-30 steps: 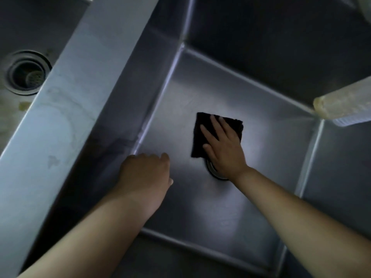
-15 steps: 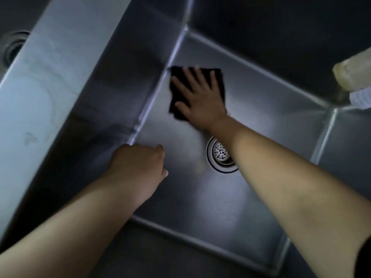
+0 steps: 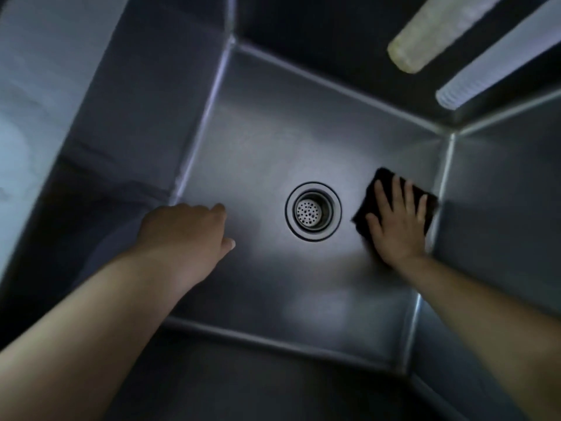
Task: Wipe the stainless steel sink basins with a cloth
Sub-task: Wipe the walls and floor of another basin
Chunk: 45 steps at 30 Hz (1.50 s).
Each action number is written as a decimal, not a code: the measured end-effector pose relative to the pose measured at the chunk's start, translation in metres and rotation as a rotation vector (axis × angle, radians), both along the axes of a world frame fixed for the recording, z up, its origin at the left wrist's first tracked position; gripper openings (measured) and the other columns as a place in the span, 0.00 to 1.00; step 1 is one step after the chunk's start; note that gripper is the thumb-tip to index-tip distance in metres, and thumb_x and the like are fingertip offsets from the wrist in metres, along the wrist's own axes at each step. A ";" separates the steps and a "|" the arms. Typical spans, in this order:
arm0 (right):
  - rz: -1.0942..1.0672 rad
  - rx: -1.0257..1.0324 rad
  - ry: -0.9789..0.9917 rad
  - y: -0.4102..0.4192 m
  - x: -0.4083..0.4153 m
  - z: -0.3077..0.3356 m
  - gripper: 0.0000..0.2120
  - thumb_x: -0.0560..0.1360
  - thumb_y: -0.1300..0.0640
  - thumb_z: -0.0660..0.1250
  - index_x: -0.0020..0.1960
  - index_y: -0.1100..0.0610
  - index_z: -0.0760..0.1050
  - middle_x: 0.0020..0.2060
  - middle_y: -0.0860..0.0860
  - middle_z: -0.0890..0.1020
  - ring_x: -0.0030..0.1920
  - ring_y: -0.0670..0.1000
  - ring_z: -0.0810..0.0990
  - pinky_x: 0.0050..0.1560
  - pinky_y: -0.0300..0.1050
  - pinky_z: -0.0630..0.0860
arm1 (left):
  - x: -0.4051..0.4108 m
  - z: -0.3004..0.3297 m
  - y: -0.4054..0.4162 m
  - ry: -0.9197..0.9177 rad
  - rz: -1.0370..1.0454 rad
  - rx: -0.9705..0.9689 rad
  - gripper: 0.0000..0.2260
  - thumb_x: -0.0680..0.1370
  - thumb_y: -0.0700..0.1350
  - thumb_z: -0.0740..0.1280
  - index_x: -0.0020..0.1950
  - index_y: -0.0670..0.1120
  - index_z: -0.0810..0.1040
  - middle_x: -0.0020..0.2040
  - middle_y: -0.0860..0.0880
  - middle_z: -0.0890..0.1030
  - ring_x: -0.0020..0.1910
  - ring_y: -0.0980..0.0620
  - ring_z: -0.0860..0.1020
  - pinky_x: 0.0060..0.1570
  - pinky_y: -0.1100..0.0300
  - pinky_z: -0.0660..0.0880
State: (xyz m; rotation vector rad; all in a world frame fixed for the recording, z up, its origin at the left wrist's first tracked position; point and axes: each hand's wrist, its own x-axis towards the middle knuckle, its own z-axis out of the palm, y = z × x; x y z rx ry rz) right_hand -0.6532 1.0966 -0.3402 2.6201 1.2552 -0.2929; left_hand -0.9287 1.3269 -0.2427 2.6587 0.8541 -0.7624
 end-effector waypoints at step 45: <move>-0.548 0.192 -0.013 0.178 0.026 -0.015 0.37 0.79 0.41 0.49 0.77 0.62 0.42 0.77 0.61 0.46 0.76 0.61 0.43 0.72 0.64 0.41 | 0.000 0.002 -0.006 0.044 -0.067 0.069 0.15 0.79 0.56 0.58 0.60 0.48 0.66 0.55 0.49 0.77 0.56 0.47 0.76 0.42 0.56 0.62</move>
